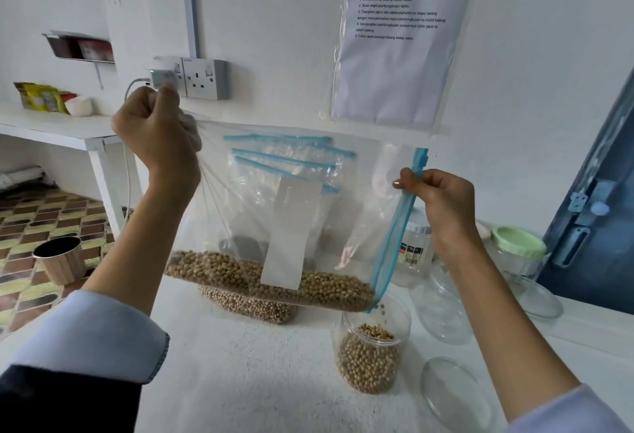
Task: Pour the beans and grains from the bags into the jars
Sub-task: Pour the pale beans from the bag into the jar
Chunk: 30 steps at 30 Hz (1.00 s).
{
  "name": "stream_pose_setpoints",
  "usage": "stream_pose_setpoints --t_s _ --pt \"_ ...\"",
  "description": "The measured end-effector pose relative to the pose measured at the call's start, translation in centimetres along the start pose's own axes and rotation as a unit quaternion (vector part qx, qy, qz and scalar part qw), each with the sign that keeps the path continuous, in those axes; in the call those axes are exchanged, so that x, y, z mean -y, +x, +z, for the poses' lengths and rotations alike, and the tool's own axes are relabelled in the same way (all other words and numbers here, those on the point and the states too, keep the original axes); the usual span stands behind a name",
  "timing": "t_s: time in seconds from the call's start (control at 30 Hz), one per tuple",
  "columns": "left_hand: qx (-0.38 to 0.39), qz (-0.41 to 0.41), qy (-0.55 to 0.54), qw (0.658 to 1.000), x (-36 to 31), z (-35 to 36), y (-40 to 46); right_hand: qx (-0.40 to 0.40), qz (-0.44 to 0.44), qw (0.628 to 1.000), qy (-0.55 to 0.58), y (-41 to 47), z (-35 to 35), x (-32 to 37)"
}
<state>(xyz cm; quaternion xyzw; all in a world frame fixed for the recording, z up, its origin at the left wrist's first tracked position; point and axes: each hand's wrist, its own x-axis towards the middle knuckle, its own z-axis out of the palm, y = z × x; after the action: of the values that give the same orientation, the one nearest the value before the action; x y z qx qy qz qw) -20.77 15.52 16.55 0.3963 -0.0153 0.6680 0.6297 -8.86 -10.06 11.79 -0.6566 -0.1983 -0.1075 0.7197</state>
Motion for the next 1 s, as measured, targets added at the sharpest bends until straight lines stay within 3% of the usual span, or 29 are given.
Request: stream_pose_setpoints --t_s 0.73,0.83,1.0 --pt "0.017 0.01 -0.012 1.0 -0.4 0.3 0.3 -0.019 0.008 0.999 0.031 -1.3 -0.5 0.6" --pt "0.009 0.01 -0.003 1.0 -0.6 0.4 0.2 0.026 0.013 0.999 0.014 -1.2 -0.2 0.7" --pt "0.005 0.007 -0.012 1.0 -1.2 0.3 0.3 -0.012 0.012 0.999 0.036 -0.7 0.2 0.3"
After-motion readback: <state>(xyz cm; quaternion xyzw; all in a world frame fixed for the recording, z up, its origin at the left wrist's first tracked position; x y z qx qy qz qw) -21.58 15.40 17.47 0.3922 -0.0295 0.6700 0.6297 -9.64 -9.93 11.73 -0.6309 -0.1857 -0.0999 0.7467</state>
